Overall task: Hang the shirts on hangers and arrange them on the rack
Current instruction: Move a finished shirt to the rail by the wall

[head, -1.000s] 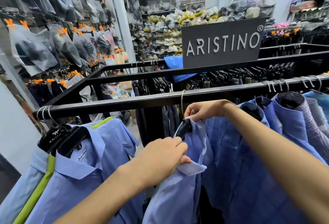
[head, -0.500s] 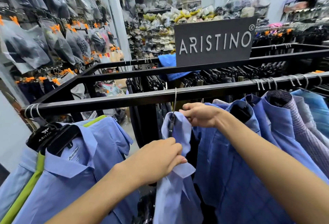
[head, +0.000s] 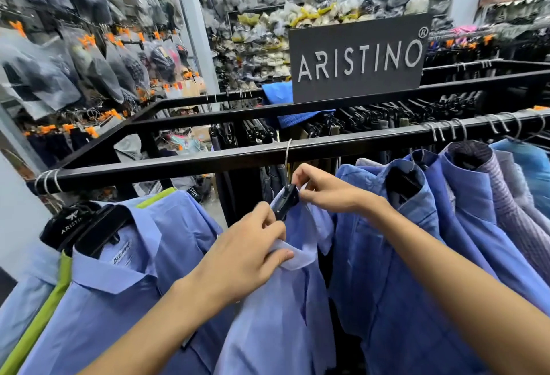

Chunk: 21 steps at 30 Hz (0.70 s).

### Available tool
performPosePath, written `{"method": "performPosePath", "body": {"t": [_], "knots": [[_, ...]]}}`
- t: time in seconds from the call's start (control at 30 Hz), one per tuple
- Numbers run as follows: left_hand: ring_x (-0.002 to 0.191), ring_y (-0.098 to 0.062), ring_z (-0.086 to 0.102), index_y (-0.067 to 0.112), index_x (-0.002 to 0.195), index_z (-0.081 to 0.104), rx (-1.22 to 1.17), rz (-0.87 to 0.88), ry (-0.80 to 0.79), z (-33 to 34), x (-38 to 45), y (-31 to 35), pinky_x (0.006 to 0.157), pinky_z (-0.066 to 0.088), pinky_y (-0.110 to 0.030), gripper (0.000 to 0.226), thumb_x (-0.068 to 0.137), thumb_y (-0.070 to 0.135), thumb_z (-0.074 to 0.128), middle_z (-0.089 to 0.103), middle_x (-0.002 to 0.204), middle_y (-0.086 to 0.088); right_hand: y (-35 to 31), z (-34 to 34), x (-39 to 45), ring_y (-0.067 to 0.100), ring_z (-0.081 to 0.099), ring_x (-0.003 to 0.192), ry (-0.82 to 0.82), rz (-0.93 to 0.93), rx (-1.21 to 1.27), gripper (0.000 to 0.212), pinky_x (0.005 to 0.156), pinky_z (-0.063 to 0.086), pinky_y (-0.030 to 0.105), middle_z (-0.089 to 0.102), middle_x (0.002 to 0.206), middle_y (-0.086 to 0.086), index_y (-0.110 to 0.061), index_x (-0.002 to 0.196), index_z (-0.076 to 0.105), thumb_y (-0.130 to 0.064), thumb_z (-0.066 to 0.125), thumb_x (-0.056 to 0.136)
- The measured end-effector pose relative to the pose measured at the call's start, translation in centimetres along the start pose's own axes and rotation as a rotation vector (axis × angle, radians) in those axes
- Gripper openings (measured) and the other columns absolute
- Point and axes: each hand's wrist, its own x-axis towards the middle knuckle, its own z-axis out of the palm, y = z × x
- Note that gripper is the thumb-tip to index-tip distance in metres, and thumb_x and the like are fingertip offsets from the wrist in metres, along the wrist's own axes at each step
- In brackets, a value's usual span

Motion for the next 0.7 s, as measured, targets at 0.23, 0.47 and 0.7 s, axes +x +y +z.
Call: {"method": "performPosePath", "body": {"t": [0.23,0.47,0.7], "knots": [[0.086,-0.009,0.052,0.038,0.107,0.053,-0.184,-0.143,-0.031,0.4,0.8,-0.6,0.084,0.050,-0.035,0.027,0.087,0.051,0.066,0.040,0.107,0.010,1.1,1.7,-0.1,0.014,0.064,0.057,-0.080,0.077,-0.388,0.025,0.052,0.051,0.030,0.063,0.083,0.006,-0.016,0.107,0.040,-0.016,0.061,0.094],[0.080,0.006,0.053,0.048,0.132,0.037,-0.239,-0.264,0.210,0.7,0.6,-0.1,0.068,0.041,-0.012,0.059,0.085,0.033,0.071,0.054,0.088,0.025,-0.7,1.2,-0.9,0.021,0.075,0.061,-0.147,0.193,-0.065,0.028,0.048,0.052,0.027,0.069,0.090,0.005,-0.017,0.113,0.052,-0.001,0.054,0.090],[0.068,-0.004,0.062,0.040,0.121,0.044,-0.342,-0.352,0.036,0.7,0.5,0.3,0.066,0.048,-0.025,0.048,0.084,0.050,0.072,0.065,0.084,0.015,0.4,3.7,-2.3,0.027,0.075,0.083,-0.128,0.338,0.144,0.068,0.080,0.064,0.041,0.072,0.106,0.026,-0.021,0.149,0.027,-0.014,0.067,0.094]]}}
